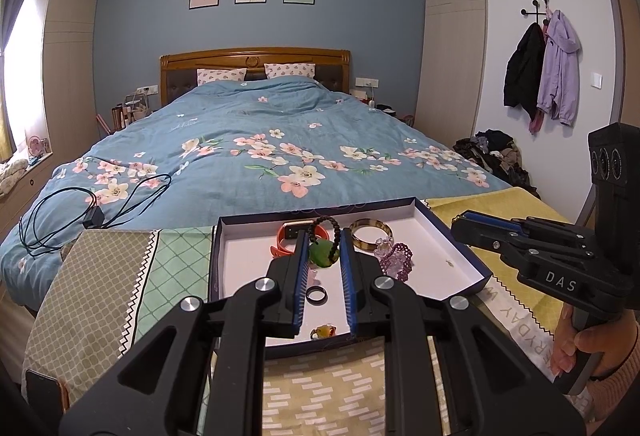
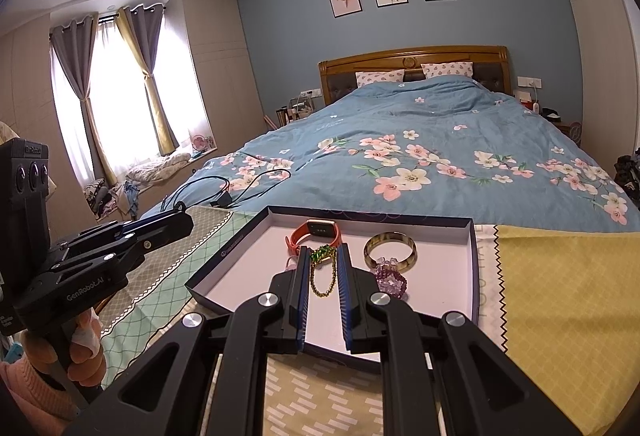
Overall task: Organize jewelry
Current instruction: 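Lower the beaded ring into the box with the left tool while the right tool lowers its ring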
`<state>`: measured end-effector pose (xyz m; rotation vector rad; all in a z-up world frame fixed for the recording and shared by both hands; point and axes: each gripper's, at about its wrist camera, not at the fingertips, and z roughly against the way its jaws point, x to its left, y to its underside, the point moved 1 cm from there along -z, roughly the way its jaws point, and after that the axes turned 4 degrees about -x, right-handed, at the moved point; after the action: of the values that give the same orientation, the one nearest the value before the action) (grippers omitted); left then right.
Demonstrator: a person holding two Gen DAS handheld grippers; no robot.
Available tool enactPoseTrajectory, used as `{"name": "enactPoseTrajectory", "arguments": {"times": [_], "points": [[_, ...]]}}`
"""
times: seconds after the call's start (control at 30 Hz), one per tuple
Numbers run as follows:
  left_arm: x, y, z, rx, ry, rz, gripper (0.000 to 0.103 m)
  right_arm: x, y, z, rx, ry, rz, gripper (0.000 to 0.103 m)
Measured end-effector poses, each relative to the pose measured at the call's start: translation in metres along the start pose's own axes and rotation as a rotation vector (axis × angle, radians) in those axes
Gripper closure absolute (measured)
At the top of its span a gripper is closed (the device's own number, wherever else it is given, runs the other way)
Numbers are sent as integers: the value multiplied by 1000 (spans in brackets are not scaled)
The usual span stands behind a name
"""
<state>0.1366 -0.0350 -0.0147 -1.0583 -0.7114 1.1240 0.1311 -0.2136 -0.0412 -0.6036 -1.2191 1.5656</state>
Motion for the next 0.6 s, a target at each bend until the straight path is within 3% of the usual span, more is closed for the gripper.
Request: {"name": "enactPoseTrajectory", "arguments": {"times": [0.6], "points": [[7,-1,-12,9,-6,0,87,-4,4,-9,12,10,-3,91]]}}
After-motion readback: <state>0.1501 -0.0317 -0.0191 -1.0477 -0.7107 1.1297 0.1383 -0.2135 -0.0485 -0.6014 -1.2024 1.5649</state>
